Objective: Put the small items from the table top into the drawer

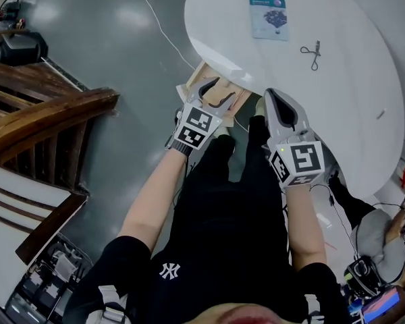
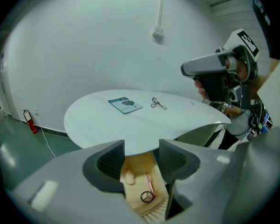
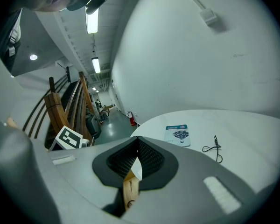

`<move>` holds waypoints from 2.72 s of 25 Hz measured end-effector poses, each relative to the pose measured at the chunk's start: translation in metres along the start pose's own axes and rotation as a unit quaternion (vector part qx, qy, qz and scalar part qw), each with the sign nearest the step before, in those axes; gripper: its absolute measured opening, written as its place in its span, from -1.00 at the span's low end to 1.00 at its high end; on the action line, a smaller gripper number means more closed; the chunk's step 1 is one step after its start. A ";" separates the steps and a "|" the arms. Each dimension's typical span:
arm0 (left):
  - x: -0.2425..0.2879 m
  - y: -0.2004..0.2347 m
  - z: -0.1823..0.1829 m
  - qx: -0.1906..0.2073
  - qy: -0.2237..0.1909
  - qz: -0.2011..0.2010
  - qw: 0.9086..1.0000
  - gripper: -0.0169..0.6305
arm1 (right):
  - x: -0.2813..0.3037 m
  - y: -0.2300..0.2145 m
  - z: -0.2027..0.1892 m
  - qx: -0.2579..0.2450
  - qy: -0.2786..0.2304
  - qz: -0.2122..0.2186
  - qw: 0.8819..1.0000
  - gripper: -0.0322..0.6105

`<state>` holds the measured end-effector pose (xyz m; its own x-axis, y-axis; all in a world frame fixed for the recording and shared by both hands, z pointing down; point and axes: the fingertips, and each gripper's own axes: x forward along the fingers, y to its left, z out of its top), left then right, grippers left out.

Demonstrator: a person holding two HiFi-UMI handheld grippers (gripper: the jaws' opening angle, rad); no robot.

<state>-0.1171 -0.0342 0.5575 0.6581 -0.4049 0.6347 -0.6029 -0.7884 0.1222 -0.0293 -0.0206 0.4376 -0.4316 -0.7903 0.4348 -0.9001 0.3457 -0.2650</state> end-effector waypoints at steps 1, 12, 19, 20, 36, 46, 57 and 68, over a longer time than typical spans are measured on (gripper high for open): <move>-0.001 -0.002 0.007 -0.002 -0.006 0.000 1.000 -0.21 | -0.002 -0.002 0.004 -0.002 -0.003 -0.001 1.000 -0.83; 0.005 -0.027 0.095 -0.001 -0.062 -0.003 0.998 -0.35 | -0.027 -0.035 0.045 -0.017 -0.030 -0.013 0.999 -0.83; 0.017 -0.035 0.134 -0.005 -0.084 0.006 0.996 -0.68 | -0.030 -0.060 0.062 -0.018 -0.039 -0.018 0.999 -0.83; 0.019 -0.034 0.139 -0.005 -0.088 0.010 0.996 -0.78 | -0.029 -0.064 0.064 -0.018 -0.039 -0.018 0.999 -0.83; 0.122 -0.029 0.162 0.032 -0.035 0.056 0.997 -0.93 | -0.011 -0.138 0.059 0.003 -0.006 -0.017 1.000 -0.83; 0.180 -0.004 0.138 0.052 0.034 0.100 0.993 -0.66 | 0.017 -0.171 0.040 0.028 0.017 -0.009 0.999 -0.83; 0.191 0.024 0.119 0.038 0.080 0.131 0.987 -0.49 | 0.034 -0.186 0.042 0.050 0.023 -0.001 0.998 -0.83; 0.187 0.026 0.114 -0.012 0.065 0.116 0.991 -0.81 | 0.038 -0.197 0.045 0.059 0.021 0.007 0.998 -0.83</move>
<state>0.0418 -0.1832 0.5925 0.4377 -0.5103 0.7403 -0.7436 -0.6683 -0.0211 0.1340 -0.1415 0.4673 -0.4483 -0.7631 0.4655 -0.8819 0.2928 -0.3694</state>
